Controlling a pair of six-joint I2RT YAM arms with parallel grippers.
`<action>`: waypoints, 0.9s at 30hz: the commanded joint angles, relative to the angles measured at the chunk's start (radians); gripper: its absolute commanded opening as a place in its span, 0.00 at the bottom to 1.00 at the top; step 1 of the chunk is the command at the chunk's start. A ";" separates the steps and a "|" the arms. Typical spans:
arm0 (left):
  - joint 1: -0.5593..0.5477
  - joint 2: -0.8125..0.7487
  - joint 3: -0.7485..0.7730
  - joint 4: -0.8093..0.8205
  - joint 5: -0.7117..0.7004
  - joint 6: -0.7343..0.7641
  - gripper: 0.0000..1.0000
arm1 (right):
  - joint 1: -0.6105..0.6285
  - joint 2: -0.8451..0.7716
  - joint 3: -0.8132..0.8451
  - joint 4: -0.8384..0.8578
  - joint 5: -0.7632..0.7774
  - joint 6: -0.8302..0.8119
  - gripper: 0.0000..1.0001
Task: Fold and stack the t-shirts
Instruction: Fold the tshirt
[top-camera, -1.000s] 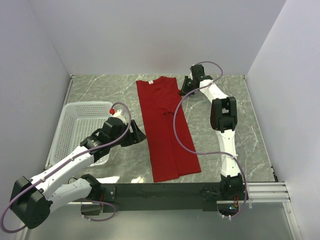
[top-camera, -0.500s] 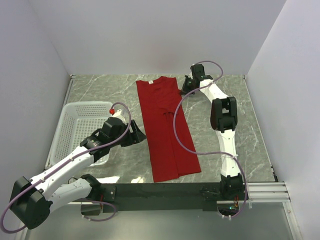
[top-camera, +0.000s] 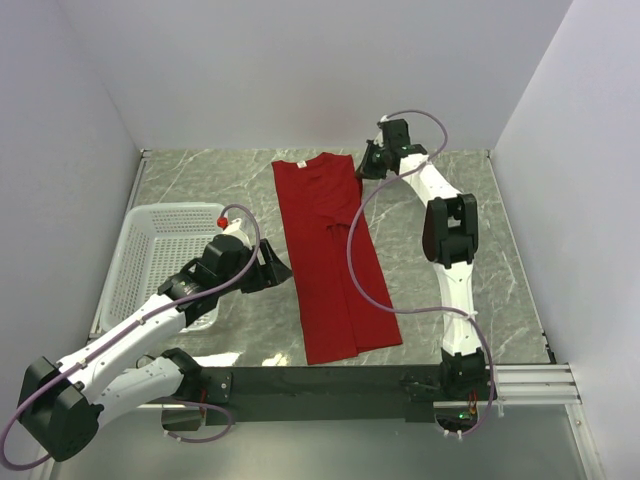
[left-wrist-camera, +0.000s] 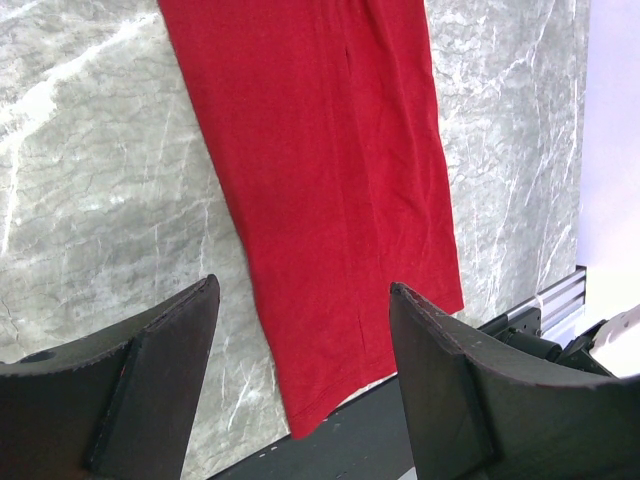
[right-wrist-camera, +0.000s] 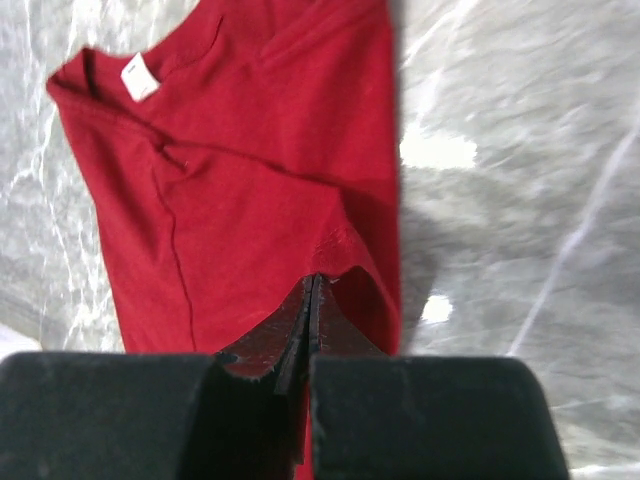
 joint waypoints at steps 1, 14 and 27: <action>0.004 -0.005 0.021 0.032 -0.014 0.009 0.74 | 0.048 -0.078 -0.023 0.029 -0.009 -0.021 0.00; 0.004 -0.034 0.001 0.032 -0.019 -0.003 0.74 | 0.192 -0.020 0.046 -0.036 0.066 -0.090 0.00; 0.004 -0.053 -0.002 0.025 -0.025 -0.004 0.74 | 0.289 -0.010 0.134 -0.089 0.063 -0.218 0.45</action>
